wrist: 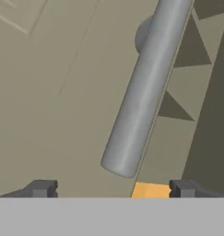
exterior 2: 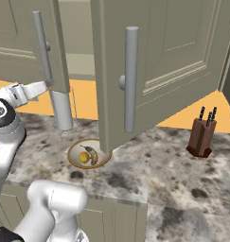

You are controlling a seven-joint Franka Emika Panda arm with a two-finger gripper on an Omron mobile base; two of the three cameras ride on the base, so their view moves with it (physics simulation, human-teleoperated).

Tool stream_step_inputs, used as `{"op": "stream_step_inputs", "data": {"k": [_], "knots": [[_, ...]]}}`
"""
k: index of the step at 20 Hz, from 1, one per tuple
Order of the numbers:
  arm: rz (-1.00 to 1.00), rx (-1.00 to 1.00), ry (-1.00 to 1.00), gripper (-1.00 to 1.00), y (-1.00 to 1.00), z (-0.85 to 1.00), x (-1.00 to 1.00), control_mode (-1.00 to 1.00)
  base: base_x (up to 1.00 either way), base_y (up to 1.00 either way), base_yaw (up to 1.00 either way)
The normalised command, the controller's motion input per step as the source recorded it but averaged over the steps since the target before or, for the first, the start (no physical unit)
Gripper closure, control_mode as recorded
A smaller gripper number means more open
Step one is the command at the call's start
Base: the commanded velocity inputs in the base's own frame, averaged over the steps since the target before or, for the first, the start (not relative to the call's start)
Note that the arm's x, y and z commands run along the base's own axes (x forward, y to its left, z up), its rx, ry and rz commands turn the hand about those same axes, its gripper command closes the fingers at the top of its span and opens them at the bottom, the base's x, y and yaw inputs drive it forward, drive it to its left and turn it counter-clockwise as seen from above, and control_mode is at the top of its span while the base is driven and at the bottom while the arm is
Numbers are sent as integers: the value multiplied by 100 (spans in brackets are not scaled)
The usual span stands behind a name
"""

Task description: Open the cabinet. Pick the banana and apple from the cabinet and place them into the bowl. Then close the cabinet.

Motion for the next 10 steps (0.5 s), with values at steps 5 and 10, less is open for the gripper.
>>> {"op": "stream_step_inputs", "data": {"k": [5, 10], "knots": [[0, 0, 0, -100, -52, -40, 100, -100, 0, 0, 0], [0, 0, 0, -100, -52, -31, 100, -100, 0, 0, 0]]}}
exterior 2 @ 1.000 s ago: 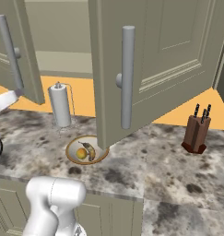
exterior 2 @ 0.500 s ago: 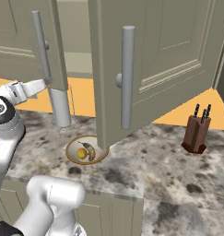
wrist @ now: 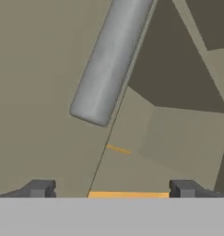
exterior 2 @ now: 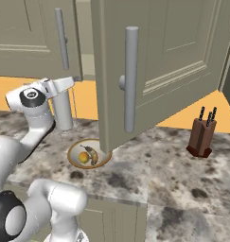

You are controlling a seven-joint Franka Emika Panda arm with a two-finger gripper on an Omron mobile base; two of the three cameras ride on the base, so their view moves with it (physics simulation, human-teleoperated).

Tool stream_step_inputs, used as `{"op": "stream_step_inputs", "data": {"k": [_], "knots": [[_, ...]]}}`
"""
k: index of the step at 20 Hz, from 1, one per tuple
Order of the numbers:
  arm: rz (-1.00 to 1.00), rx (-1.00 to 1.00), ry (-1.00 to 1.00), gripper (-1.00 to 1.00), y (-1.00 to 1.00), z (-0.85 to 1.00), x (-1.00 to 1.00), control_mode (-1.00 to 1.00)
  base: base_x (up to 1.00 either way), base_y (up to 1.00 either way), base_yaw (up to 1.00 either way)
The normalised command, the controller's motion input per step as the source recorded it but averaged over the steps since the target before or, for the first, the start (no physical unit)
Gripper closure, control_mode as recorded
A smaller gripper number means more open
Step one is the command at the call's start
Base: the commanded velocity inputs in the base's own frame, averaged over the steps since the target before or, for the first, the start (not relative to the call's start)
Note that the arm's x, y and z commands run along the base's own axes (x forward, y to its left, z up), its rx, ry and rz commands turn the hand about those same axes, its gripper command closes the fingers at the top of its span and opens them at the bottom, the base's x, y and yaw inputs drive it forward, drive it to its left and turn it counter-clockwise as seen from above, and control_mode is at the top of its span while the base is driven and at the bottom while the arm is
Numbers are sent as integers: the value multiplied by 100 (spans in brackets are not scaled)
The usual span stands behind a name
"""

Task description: Open the cabinet. Pick the banana and apple from the cabinet and place them into the bowl. Then close the cabinet.

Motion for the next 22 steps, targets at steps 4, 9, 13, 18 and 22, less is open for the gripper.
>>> {"op": "stream_step_inputs", "data": {"k": [4, 9, 13, 18, 22], "knots": [[-2, 3, 11, -100, -25, -4, 100, -100, 0, 0, 0], [0, 14, 15, -100, 2, 3, -29, -100, 0, 0, 0], [7, 24, 28, -100, 21, 1, -100, -100, 0, 0, 0], [11, 25, 35, -100, 16, 6, -100, -100, 0, 0, 0], [15, 27, 36, -100, 0, 1, -100, -100, 0, 0, 0]]}}
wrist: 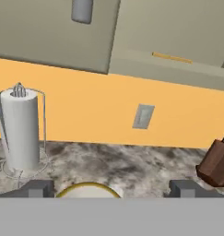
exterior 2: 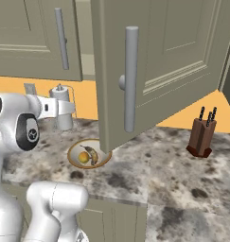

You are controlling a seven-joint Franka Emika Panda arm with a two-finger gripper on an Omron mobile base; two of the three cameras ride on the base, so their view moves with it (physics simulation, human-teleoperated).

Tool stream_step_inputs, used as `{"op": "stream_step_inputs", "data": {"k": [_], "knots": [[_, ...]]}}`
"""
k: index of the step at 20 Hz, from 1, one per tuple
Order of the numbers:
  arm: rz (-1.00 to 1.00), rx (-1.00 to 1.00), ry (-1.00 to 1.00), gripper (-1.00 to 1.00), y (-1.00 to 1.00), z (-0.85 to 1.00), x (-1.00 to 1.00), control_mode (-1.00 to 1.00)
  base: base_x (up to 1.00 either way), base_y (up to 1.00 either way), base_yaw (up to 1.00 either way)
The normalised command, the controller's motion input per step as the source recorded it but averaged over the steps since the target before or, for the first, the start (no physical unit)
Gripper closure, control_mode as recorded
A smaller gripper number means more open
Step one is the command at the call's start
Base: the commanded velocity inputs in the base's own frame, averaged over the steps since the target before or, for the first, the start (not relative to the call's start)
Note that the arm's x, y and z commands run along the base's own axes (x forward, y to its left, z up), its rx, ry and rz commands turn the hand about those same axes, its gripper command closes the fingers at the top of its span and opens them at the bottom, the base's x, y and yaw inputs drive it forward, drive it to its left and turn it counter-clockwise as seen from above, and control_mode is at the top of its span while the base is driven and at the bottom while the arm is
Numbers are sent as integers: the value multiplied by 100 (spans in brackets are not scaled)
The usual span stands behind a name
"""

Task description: Open the cabinet. Pick the banana and apple from the cabinet and place them into the bowl. Then close the cabinet.

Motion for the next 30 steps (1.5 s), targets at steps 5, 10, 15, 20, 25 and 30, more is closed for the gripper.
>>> {"op": "stream_step_inputs", "data": {"k": [5, 10, 15, 20, 25, 30], "knots": [[11, 13, 23, -100, 0, 0, -80, -100, 0, 0, 0], [0, 2, -21, -100, -2, 7, -61, -100, 0, 0, 0], [-12, 12, -45, -100, -16, 62, -100, -100, 0, 0, 0], [-7, 12, -38, -100, -49, 66, -100, -100, 0, 0, 0], [-6, 7, -14, -100, -57, 33, -100, -100, 0, 0, 0], [-2, 7, 1, -100, -23, 15, -100, -100, 0, 0, 0]]}}
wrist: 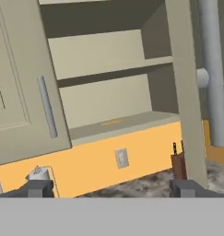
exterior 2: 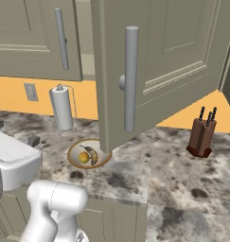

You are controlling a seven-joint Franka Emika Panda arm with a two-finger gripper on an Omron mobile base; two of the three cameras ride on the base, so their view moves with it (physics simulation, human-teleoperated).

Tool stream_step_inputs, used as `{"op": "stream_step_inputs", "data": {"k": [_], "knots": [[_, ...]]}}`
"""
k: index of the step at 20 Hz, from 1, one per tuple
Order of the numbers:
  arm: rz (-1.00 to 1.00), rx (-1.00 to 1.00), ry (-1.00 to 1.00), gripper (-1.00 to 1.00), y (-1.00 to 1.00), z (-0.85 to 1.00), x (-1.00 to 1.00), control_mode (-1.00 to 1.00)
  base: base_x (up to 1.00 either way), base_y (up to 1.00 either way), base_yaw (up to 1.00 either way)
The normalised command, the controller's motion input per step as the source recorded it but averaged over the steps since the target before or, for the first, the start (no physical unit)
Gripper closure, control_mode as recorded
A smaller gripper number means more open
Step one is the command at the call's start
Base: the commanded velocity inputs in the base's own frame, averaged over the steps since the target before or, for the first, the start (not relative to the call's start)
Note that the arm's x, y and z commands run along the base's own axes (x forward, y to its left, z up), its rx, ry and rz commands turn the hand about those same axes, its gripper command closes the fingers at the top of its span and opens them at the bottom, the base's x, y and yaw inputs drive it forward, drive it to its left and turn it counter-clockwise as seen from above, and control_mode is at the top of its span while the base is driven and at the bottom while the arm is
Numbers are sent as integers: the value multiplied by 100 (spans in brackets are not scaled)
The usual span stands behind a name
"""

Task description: Open the cabinet. Pick the banana and apple from the cabinet and place them into the bowl. Then close the cabinet.

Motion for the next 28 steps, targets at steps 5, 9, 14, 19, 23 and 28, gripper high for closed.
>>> {"op": "stream_step_inputs", "data": {"k": [5, 9, 14, 19, 23, 28], "knots": [[-2, 1, -1, -100, -55, 2, -63, -100, 0, 0, 0], [8, 0, 0, -100, -66, -28, 48, -100, 0, 0, 0], [12, 0, 0, -100, -64, -30, 72, -100, 0, 0, 0], [20, 5, -9, -100, -52, -34, 99, -100, 0, 0, 0], [34, 13, -19, -100, -32, -32, 100, -100, 0, 0, 0], [25, 9, -26, -100, -9, -26, 100, -100, 0, 0, 0]]}}
